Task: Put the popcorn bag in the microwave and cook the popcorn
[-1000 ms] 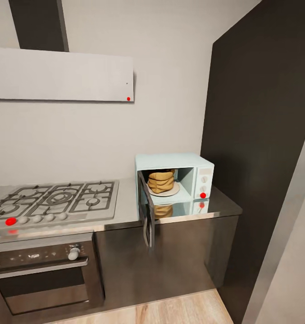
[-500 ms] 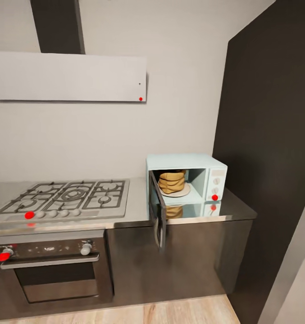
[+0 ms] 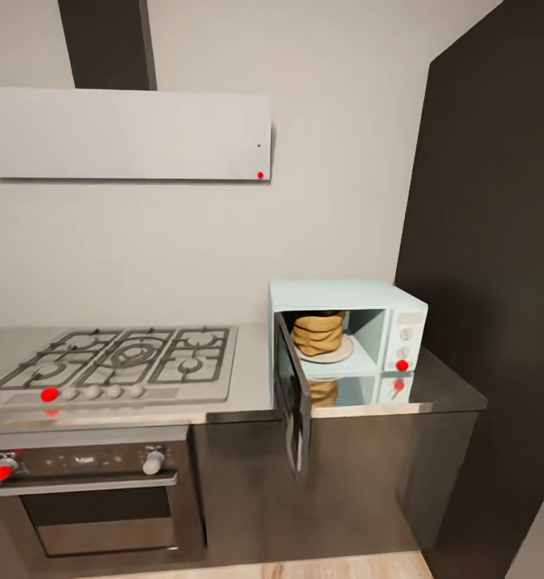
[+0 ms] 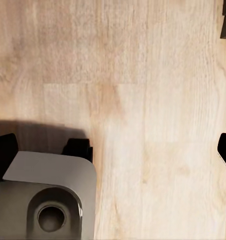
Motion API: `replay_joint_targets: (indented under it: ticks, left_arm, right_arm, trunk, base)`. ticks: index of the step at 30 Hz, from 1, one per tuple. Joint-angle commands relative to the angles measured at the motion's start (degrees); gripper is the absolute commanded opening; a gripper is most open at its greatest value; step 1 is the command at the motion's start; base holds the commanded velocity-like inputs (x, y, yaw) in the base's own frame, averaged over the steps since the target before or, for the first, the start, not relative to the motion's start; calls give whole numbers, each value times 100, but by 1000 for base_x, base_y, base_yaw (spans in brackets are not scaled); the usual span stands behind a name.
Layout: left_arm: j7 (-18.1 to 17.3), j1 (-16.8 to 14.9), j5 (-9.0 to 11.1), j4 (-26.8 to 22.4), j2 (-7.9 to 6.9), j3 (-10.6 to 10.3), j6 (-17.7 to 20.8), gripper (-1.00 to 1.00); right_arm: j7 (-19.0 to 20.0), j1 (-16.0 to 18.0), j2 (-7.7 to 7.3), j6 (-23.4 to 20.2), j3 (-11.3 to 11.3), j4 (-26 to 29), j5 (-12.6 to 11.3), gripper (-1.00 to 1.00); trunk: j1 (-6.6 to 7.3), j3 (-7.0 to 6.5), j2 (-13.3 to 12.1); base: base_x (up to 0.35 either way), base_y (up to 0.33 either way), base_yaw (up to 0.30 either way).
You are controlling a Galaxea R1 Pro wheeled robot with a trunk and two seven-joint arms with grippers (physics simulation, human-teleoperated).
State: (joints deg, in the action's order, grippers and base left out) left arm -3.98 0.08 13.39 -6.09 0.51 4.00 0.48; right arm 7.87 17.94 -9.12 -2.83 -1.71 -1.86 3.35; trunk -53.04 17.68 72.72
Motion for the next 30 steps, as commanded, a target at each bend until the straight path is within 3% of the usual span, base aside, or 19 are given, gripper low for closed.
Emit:
replay_joint_targets:
  ticks: [1, 17, 20, 21, 27, 30]
  left_arm:
    - [-24, 1, 23, -6, 2, 39, 5, 100]
    - [-15, 1, -51, -83, -9, -13, 17, 100]
    - [-7, 1, -70, -792, -48, -29, 98, 100]
    - [-6, 1, -72, -1292, -62, -30, 156, 100]
    - [2, 1, -99, -2905, -46, -31, 1116, 100]
    - [-15, 1, -186, -3601, -38, -41, 1256, 100]
  right_arm:
    - [18, 8, -2, -7, -14, -7, 35, 100]
    - [83, 7, -3, 13, -14, -7, 35, 100]
    - [103, 7, -5, 11, -14, -9, 35, 100]
    - [107, 6, -5, 9, -14, -8, 36, 100]
    - [113, -5, -9, 15, -20, -7, 41, 100]
    - [101, -42, -7, 23, -22, -7, 43, 100]
  trunk:
    - [-4, 6, 3]
    - [-4, 6, 3]
    - [-4, 6, 3]
    - [-4, 6, 3]
    - [-4, 6, 3]
    - [-4, 6, 3]
  base:
    - [316, 0, 0]
    - [64, 0, 0]
    - [0, 0, 0]
    - [0, 0, 0]
    - [0, 0, 0]
    - [0, 0, 0]
